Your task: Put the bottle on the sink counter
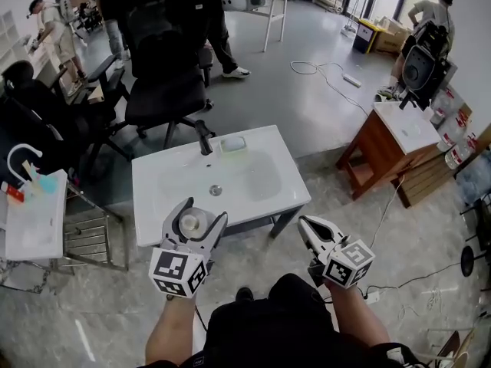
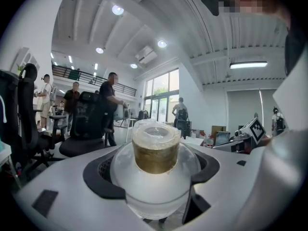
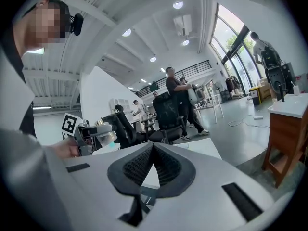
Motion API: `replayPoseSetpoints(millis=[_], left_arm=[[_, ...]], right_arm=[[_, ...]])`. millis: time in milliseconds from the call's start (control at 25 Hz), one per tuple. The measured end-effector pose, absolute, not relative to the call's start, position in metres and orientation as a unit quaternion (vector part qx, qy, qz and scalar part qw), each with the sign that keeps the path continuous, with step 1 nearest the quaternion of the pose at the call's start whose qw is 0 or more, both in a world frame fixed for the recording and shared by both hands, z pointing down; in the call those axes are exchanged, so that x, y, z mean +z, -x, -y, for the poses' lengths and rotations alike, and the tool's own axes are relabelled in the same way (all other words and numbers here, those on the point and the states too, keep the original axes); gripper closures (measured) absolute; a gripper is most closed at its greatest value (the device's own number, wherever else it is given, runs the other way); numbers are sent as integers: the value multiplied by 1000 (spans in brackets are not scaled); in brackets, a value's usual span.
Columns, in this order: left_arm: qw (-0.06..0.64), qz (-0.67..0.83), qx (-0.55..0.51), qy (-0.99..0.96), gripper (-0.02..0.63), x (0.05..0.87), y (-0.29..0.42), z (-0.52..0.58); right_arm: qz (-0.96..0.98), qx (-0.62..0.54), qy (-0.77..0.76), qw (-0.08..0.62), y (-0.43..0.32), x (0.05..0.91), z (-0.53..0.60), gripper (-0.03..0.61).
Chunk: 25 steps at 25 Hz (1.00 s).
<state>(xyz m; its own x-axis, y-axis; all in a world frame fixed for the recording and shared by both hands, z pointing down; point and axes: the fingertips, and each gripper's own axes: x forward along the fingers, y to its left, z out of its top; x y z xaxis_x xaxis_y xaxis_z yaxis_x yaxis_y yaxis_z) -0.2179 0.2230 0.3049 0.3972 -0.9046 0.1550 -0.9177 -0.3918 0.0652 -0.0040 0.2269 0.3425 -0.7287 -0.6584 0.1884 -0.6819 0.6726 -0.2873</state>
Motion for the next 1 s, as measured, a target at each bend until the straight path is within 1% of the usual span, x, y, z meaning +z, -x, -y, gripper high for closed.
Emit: replayPoseSetpoints(millis=[280,520,760,1000], left_arm=[[87,560,55,-822,258,319,194,-173],[98,590,46,-800,258,320,163,-111],[95,617,48,-780,258,315,126,-54],[91,632,50,-768,258,313,99,-15]], right_arm=[[927,175,-331,28,-6,351,-167,565],[939,178,-293,21,-36,355,-89,565],[947,183,-262,19,-73,357,-16,565],[954,191,-231,27,-88,367,26,565]])
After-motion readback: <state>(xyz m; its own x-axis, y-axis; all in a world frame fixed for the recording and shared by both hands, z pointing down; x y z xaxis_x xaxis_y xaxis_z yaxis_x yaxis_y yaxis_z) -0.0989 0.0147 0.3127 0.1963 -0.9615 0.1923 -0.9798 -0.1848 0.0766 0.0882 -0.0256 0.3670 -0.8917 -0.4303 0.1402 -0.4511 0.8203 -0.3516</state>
